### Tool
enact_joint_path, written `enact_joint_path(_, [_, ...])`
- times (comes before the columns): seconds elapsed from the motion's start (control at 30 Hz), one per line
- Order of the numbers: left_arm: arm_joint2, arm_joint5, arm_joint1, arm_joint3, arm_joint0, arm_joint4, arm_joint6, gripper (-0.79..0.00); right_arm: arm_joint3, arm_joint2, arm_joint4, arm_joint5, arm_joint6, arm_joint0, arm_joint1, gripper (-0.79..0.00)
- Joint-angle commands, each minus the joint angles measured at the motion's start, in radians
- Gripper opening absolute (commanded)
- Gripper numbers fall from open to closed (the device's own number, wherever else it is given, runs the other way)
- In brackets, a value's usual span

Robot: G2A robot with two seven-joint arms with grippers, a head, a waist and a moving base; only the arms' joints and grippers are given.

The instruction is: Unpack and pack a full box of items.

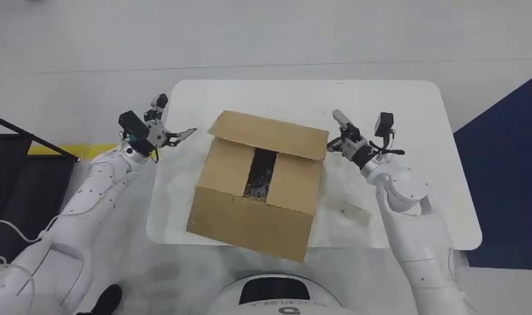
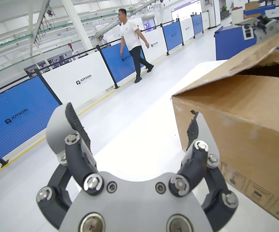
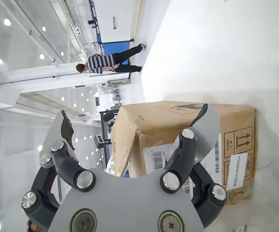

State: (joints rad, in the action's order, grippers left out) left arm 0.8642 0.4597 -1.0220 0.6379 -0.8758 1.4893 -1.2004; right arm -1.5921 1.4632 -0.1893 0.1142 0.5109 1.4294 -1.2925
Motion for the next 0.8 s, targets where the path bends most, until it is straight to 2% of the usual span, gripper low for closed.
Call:
enact_joint_path(0.0, [0.002,0.000,-0.002,-0.010,0.001,0.002,-0.005,0.000,0.032,-0.042,-0.021,-0.010,-0.016,-0.050,-0.007,0.000])
enact_joint_path(0.2, [0.007,0.003,-0.005,-0.031,0.001,0.007,-0.022,0.000,0.104,-0.157,-0.071,-0.032,-0.074,-0.160,-0.032,0.000])
enact_joint_path(0.33, [0.014,0.004,-0.006,-0.055,0.002,0.006,-0.037,0.000,0.134,-0.194,-0.071,-0.044,-0.108,-0.197,-0.041,0.000])
enact_joint_path(0.57, [0.026,-0.005,-0.004,-0.126,0.020,0.026,-0.045,0.000,0.114,-0.176,-0.085,-0.077,-0.160,-0.177,-0.041,0.000])
enact_joint_path(0.77, [0.007,-0.010,0.005,-0.192,0.034,0.126,-0.080,0.000,0.088,-0.167,-0.065,-0.045,-0.154,-0.145,-0.036,0.000])
